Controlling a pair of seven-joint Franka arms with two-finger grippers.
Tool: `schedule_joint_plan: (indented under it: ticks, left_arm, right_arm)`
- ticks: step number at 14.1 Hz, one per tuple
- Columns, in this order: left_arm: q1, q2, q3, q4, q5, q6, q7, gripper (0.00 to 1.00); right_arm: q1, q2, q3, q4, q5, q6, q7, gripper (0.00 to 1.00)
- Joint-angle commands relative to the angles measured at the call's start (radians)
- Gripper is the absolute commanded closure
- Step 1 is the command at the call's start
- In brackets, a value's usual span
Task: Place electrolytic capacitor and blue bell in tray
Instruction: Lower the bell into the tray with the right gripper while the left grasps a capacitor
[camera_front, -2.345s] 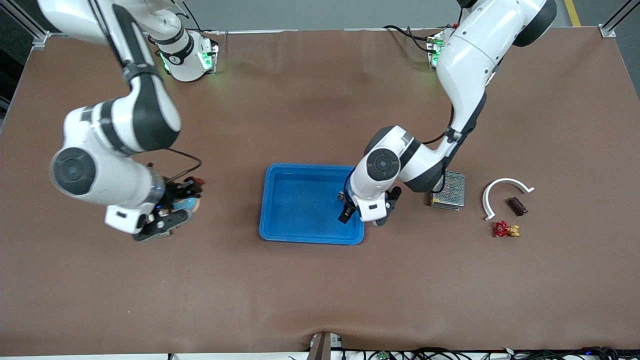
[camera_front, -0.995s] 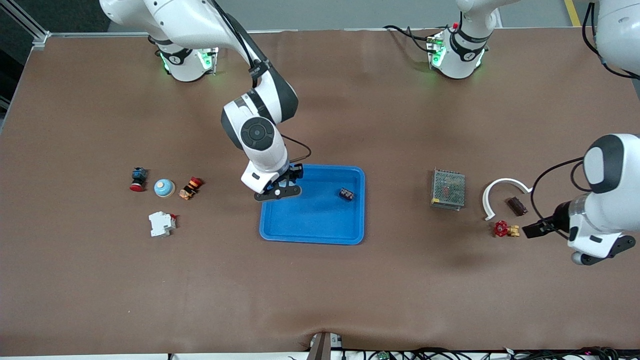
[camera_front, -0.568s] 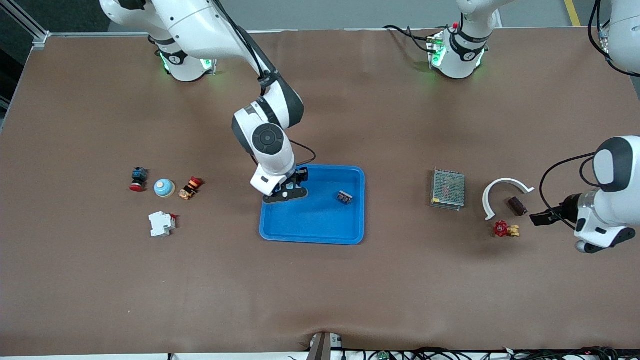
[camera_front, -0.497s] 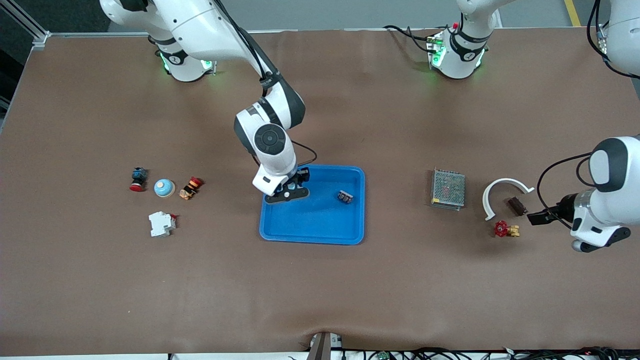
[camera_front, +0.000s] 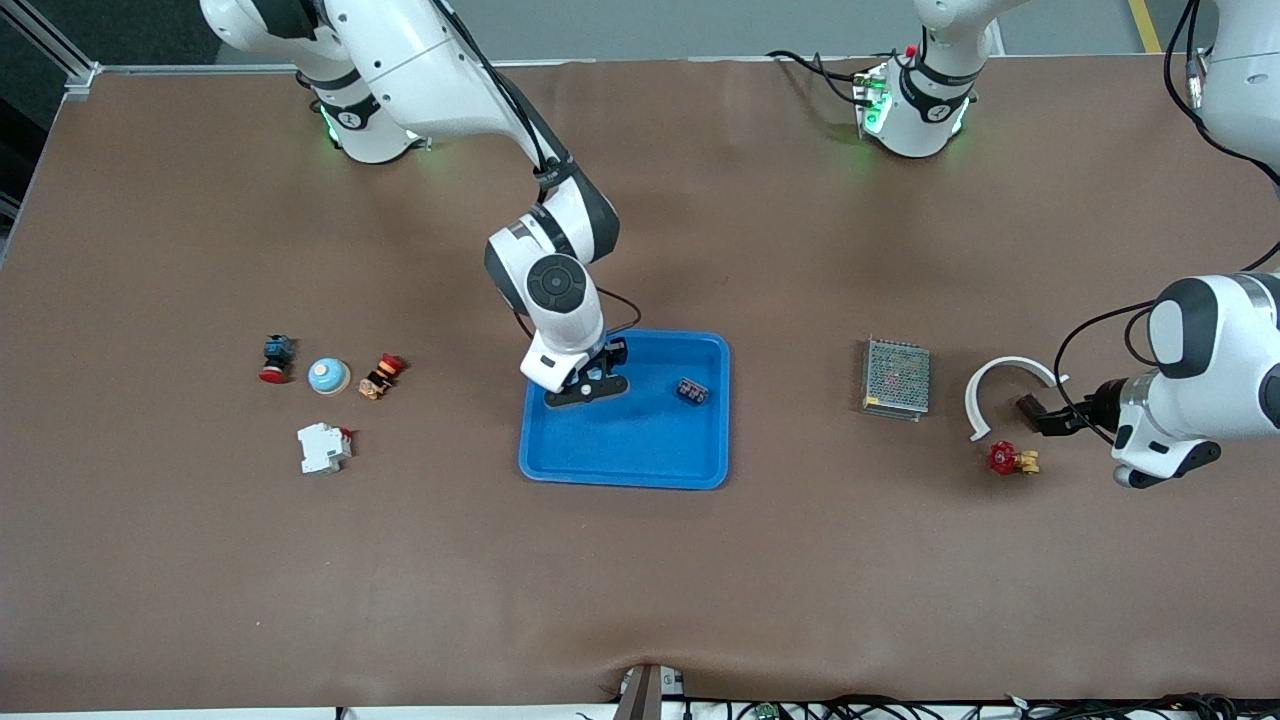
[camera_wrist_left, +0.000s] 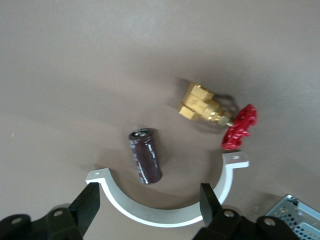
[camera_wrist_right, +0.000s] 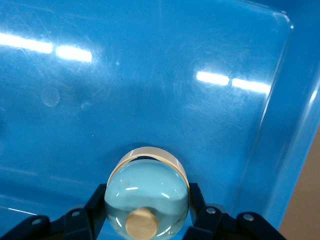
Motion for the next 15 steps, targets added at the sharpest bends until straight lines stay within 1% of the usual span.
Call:
schedule_joint_plan:
  ticks: [1, 2, 4, 5, 6, 8, 10, 12, 13, 15]
  left_arm:
    - [0.023, -0.01, -0.015, -0.056, 0.003, 0.018, -0.001, 0.14]
    - [0.023, -0.008, -0.015, -0.07, 0.003, 0.02, -0.001, 0.15]
    - [0.044, 0.006, -0.015, -0.083, 0.002, 0.046, -0.009, 0.27]
    - [0.048, 0.01, -0.015, -0.093, -0.003, 0.073, -0.014, 0.27]
    - [0.048, 0.026, -0.013, -0.096, -0.001, 0.102, -0.012, 0.27]
    - [0.051, 0.049, -0.013, -0.1, -0.003, 0.145, -0.014, 0.27]
    - [0.049, 0.061, -0.013, -0.098, -0.001, 0.162, -0.012, 0.29]
    - [0.046, 0.075, -0.013, -0.098, 0.002, 0.178, -0.007, 0.34]
    - [0.046, 0.079, -0.013, -0.098, 0.006, 0.182, -0.004, 0.44]
    - [0.048, 0.087, -0.011, -0.098, 0.013, 0.182, -0.003, 0.67]
  right_arm:
    - [0.012, 0.002, -0.008, 0.0, 0.008, 0.009, 0.011, 0.63]
    - [0.014, 0.005, -0.008, 0.0, 0.008, 0.011, 0.011, 0.61]
    - [0.017, 0.01, -0.008, -0.001, 0.008, 0.025, 0.011, 0.6]
    - [0.018, 0.011, -0.008, -0.001, 0.008, 0.025, 0.011, 0.6]
    - [0.019, 0.011, -0.008, -0.001, 0.008, 0.025, 0.009, 0.55]
    - [0.019, 0.011, -0.008, 0.0, 0.008, 0.023, 0.012, 0.0]
    - [0.019, 0.004, -0.01, 0.0, 0.008, 0.01, 0.008, 0.0]
    - [0.017, -0.01, -0.01, 0.002, 0.006, -0.013, -0.006, 0.0]
    - [0.015, -0.031, -0.011, 0.003, 0.005, -0.05, -0.011, 0.0]
    - [0.002, -0.108, -0.016, 0.003, 0.0, -0.168, -0.038, 0.0]
